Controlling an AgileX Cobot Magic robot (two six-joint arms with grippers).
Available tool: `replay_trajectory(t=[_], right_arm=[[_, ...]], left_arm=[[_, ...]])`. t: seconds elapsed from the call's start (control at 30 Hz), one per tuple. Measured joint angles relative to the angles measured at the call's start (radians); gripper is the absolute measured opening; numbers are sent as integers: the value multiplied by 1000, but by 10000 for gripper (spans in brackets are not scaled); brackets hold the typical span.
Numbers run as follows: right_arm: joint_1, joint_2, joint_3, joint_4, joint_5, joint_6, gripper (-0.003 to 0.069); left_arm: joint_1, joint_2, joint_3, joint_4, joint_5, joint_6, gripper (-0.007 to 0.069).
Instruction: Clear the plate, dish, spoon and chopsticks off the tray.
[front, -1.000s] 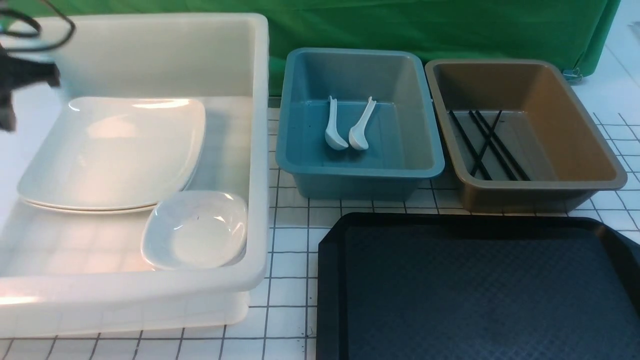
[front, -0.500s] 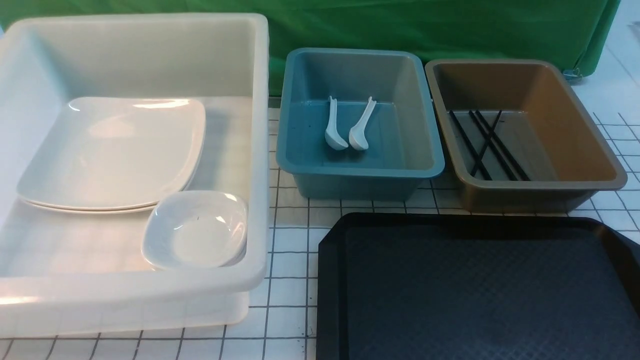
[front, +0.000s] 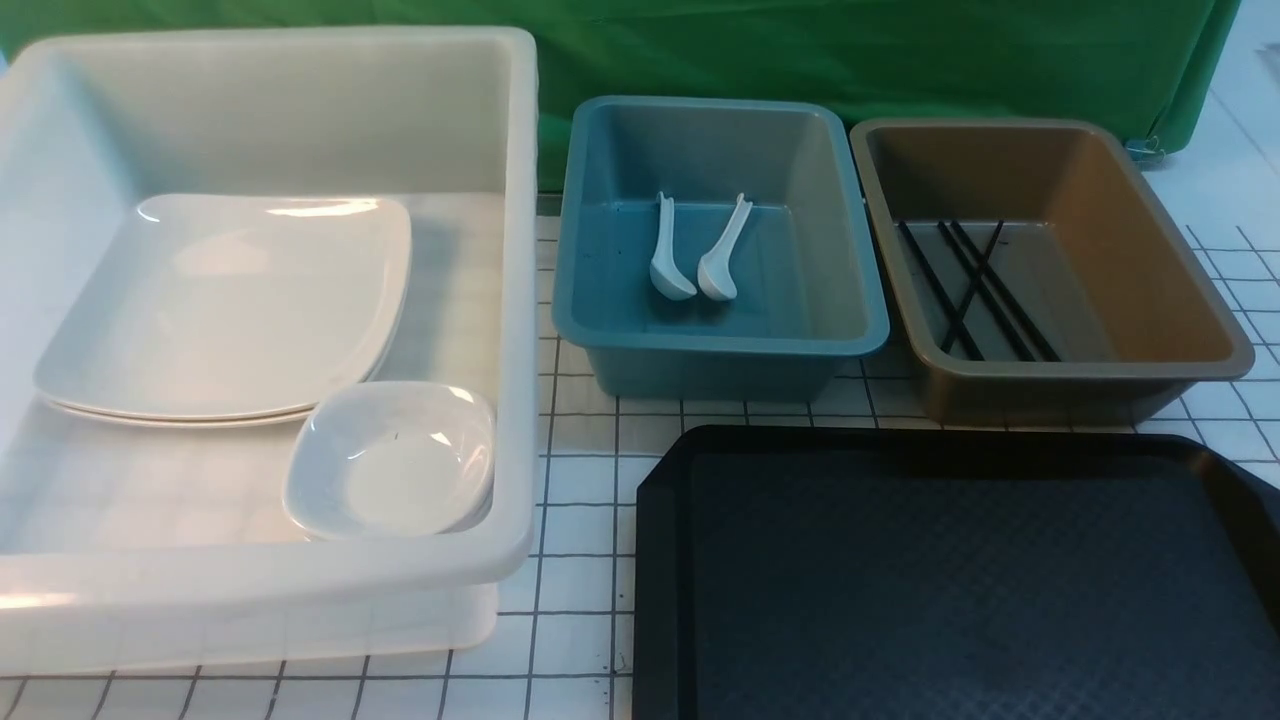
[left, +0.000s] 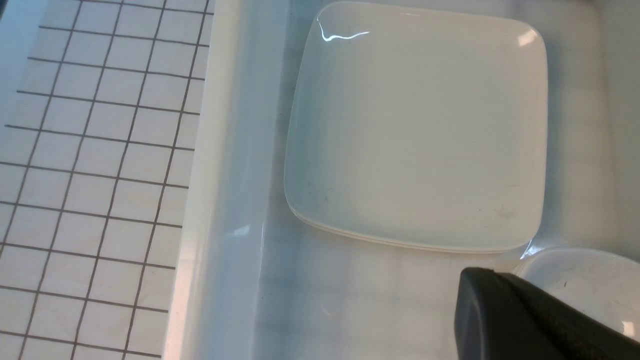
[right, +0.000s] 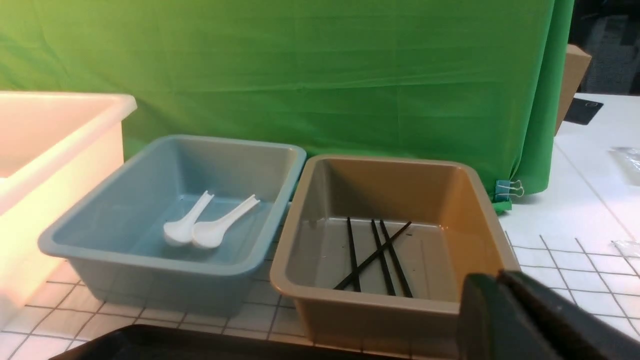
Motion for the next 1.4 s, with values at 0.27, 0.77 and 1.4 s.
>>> replay_trajectory(t=[0.27, 0.77, 1.4], right_arm=[[0, 0, 0, 0, 0, 0, 52], [-100, -171, 225, -60, -6, 0, 95], [-139, -295, 371, -76, 30, 0, 147]], left_arm=[[0, 0, 0, -2, 2, 6, -3], [0, 0, 0, -37, 4, 21, -3], [0, -251, 117, -208, 4, 147, -2]])
